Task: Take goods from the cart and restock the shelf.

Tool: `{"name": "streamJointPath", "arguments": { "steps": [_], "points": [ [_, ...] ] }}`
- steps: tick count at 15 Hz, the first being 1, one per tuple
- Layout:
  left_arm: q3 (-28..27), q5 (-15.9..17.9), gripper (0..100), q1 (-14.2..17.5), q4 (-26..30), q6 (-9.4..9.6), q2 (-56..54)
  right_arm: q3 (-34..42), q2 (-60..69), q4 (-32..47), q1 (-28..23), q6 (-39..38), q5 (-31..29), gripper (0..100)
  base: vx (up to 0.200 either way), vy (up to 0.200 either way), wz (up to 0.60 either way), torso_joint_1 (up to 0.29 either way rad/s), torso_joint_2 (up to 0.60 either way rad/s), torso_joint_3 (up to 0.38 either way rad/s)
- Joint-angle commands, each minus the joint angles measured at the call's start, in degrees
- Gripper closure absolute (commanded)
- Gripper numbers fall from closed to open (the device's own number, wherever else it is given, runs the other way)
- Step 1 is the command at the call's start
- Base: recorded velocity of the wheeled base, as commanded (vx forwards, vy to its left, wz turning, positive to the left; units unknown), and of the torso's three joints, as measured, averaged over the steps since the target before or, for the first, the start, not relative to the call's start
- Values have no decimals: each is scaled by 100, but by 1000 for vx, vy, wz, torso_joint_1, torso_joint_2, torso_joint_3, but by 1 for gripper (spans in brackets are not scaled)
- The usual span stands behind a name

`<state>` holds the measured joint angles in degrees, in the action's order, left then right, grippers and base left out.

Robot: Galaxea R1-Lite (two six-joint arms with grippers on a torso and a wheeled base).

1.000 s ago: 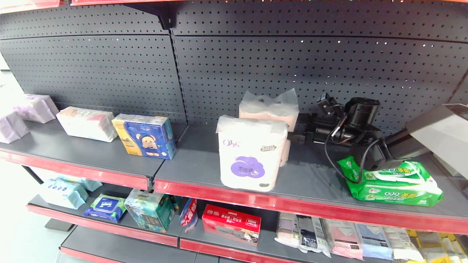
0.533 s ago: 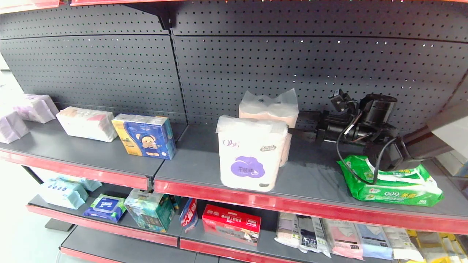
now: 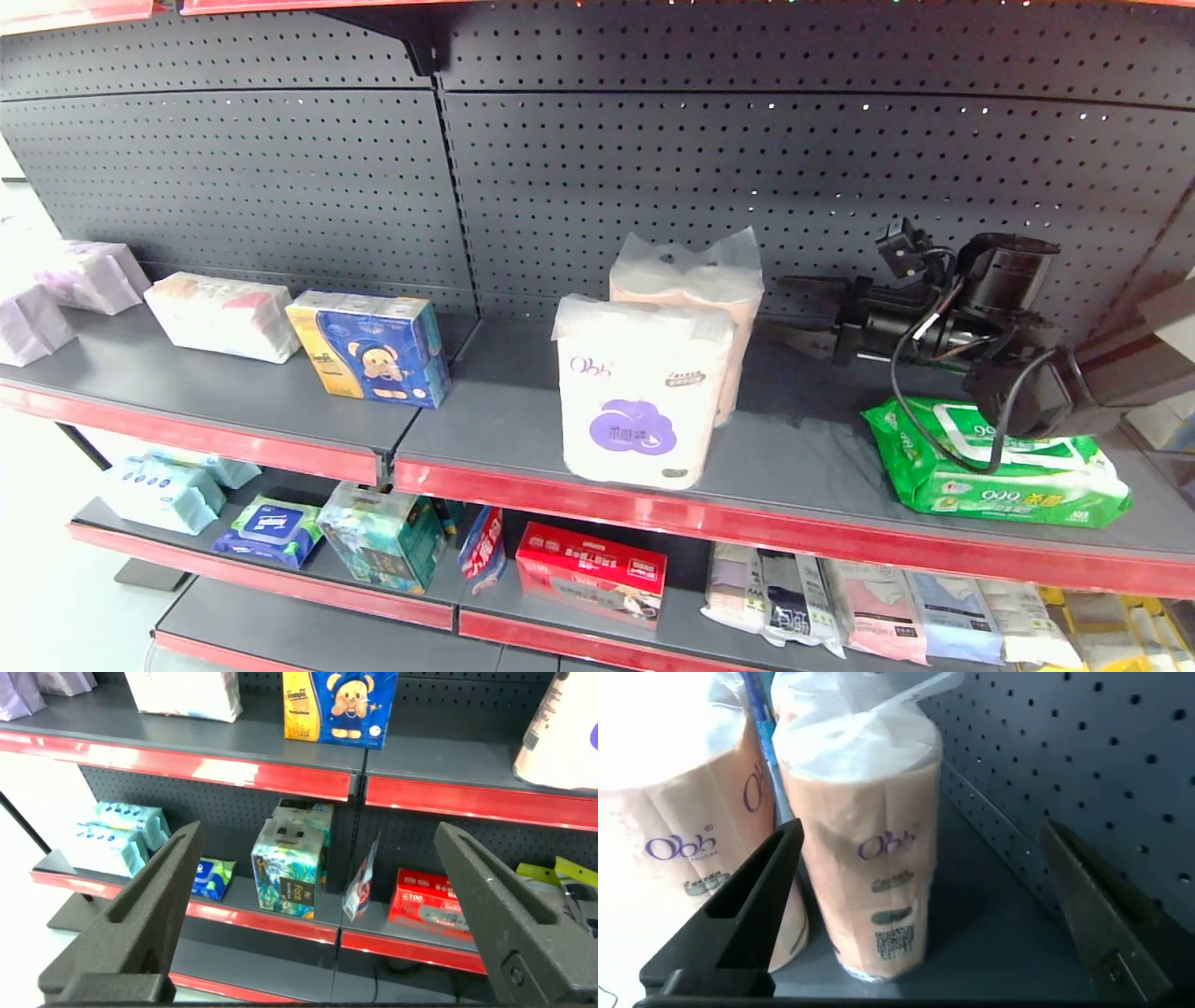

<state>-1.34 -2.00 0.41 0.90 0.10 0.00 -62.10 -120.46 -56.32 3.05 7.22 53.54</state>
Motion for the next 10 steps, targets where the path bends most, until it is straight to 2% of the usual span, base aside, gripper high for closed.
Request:
{"name": "streamJointPath", "arguments": {
  "steps": [1, 10],
  "points": [
    [-7, -2, 0, 2, -2, -1, 9, 66, 84, -2, -50, 8, 7, 0, 0, 0, 0, 0, 0, 0],
    [2, -2, 0, 2, -2, -1, 0, 796, 576, 7, -481, 8, -125, 0, 0, 0, 0, 0, 0, 0]
  ]
}}
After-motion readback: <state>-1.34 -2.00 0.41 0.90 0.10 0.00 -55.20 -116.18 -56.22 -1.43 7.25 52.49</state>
